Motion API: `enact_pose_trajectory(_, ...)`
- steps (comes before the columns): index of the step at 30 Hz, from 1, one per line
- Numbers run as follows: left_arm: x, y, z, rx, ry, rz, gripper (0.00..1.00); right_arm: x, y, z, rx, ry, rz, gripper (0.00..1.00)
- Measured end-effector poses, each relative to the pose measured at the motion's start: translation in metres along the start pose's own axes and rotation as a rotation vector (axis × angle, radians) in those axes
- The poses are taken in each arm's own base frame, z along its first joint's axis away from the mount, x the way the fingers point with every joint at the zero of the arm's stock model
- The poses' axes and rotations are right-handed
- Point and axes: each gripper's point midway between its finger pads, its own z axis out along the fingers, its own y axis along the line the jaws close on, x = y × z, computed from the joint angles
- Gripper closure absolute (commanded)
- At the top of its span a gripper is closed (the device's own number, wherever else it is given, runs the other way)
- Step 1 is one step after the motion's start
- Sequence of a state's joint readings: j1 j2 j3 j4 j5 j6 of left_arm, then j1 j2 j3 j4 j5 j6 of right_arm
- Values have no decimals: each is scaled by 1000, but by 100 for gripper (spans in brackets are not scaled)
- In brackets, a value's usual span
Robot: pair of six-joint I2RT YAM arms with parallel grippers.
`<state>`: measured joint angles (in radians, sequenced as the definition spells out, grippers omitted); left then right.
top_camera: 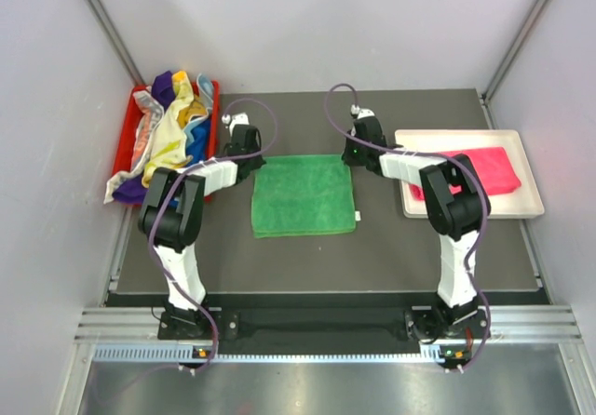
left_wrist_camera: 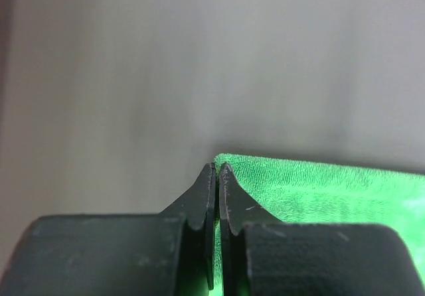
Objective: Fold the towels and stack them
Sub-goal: Fold the towel
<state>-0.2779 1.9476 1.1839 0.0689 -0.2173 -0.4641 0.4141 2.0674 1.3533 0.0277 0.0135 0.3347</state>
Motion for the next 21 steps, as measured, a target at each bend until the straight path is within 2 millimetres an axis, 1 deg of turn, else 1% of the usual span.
enact_pose_trajectory(2, -10, -3, -8, 20, -38, -2, 100, -8, 2, -10, -7, -26, -2, 100)
enact_pose_trajectory(8, -52, -17, -37, 98, -187, -25, 100, -53, 15, -46, -44, -174, -7, 100)
enact_pose_trajectory(11, -63, -20, -55, 134, -240, -37, 100, -73, 20, -65, -63, -245, -7, 100)
enact_pose_trajectory(13, -65, -21, -70, 155, -266, -42, 100, -76, 21, -79, -73, -274, -8, 100)
enact_pose_trajectory(17, -62, -27, -102, 200, -302, -37, 100, -69, 23, -105, -84, -299, -16, 100)
enact_pose_trajectory(21, -61, -34, -130, 239, -340, -30, 100, -61, 28, -131, -91, -329, -26, 100)
